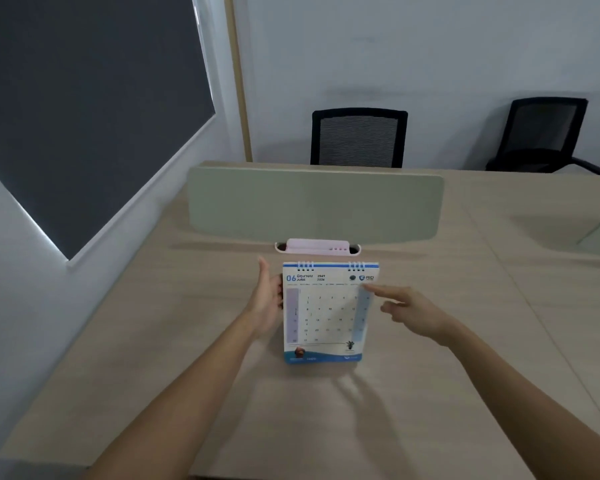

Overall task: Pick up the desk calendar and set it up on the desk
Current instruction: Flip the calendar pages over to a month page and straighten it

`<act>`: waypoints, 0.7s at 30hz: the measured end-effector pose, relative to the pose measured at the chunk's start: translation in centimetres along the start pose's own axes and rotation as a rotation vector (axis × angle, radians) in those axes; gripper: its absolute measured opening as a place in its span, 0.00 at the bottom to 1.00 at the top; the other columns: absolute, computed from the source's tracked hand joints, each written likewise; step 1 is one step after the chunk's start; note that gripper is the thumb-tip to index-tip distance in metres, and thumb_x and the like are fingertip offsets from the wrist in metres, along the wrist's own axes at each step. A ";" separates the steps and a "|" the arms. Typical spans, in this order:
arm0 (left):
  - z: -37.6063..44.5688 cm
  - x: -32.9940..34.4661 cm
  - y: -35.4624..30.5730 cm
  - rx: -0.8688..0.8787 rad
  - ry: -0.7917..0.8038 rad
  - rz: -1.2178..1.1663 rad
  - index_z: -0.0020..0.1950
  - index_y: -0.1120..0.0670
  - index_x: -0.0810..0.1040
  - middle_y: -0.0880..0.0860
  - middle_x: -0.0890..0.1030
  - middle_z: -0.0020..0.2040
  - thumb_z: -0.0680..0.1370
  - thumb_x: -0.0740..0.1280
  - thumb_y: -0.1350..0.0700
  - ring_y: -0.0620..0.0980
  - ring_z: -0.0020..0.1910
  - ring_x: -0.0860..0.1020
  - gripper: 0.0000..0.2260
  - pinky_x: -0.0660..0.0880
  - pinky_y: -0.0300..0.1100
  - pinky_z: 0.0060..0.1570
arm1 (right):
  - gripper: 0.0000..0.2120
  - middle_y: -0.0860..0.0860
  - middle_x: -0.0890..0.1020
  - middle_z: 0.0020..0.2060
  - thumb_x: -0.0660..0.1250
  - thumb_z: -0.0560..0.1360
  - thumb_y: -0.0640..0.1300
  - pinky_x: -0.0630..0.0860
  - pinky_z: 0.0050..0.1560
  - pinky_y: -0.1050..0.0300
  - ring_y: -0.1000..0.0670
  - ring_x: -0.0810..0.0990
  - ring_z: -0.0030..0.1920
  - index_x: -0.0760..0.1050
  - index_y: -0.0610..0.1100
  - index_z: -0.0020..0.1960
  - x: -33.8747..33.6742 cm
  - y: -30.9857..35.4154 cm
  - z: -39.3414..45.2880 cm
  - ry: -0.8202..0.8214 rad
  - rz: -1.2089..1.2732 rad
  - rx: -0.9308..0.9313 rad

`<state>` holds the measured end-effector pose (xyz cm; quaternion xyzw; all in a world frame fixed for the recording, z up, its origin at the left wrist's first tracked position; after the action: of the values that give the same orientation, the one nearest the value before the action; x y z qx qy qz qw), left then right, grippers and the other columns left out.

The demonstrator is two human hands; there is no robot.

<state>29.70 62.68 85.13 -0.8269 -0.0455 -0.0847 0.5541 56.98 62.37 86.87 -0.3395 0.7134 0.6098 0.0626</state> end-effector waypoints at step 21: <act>9.6 8.7 -5.0 0.246 0.123 0.569 0.65 0.58 0.70 0.49 0.76 0.63 0.82 0.55 0.59 0.49 0.63 0.75 0.13 0.71 0.47 0.64 | 0.14 0.45 0.81 0.57 0.58 0.77 0.37 0.75 0.62 0.39 0.43 0.78 0.60 0.74 0.45 0.60 -9.2 -2.4 7.5 -0.372 0.190 0.129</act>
<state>38.25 73.32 87.72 -0.7265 0.2114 0.0300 0.6532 62.88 72.86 87.67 -0.1477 0.7559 0.6182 0.1572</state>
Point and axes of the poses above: each hand's wrist, its own z-axis towards the middle knuckle, its own x-axis out of the palm, y = z × x, the point moved 2 cm from there along z, towards the middle knuckle
